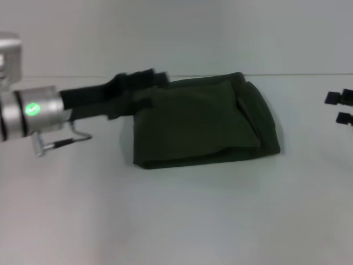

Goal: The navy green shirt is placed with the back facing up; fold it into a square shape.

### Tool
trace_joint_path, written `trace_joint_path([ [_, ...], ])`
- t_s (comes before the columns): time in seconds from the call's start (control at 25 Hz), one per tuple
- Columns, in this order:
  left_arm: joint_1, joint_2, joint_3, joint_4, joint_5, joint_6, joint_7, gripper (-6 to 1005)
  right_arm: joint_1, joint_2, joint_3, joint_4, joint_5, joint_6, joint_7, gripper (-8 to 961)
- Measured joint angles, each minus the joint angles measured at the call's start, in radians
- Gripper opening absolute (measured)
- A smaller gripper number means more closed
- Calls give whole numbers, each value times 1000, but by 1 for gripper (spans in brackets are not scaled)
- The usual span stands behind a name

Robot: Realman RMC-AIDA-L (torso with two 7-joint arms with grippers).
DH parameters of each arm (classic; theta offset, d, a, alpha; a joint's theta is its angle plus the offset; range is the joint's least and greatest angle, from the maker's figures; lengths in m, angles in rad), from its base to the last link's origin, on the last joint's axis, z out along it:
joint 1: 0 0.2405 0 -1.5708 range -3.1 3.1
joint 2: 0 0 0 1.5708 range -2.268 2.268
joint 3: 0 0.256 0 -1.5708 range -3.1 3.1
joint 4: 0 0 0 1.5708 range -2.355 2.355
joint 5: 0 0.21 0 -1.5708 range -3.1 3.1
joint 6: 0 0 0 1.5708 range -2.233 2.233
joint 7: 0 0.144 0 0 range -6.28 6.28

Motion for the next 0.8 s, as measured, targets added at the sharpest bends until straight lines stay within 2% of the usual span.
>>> trace_joint_path([
  [0.04, 12, 1, -5, 0, 0, 5, 2, 873, 27, -6, -2, -15, -40, -5, 24, 924],
  [0.16, 66, 2, -20, 16, -1, 17, 8, 873, 106, -19, -19, -49, -154, -14, 91, 924],
  [0.24, 83, 3, -27, 22, -3, 19, 12, 873, 164, -17, -32, -69, -220, -11, 137, 924],
  [0.4, 93, 1, -47, 24, -6, 36, 29, 873, 267, 12, -68, -84, -325, 36, 220, 924],
  [0.56, 91, -11, -66, 25, -11, 53, 51, 874, 331, 44, -139, -46, -375, 119, 298, 924],
  [0.8, 91, -18, -70, 24, -28, 56, 68, 874, 378, 61, -233, 31, -398, 250, 377, 913],
])
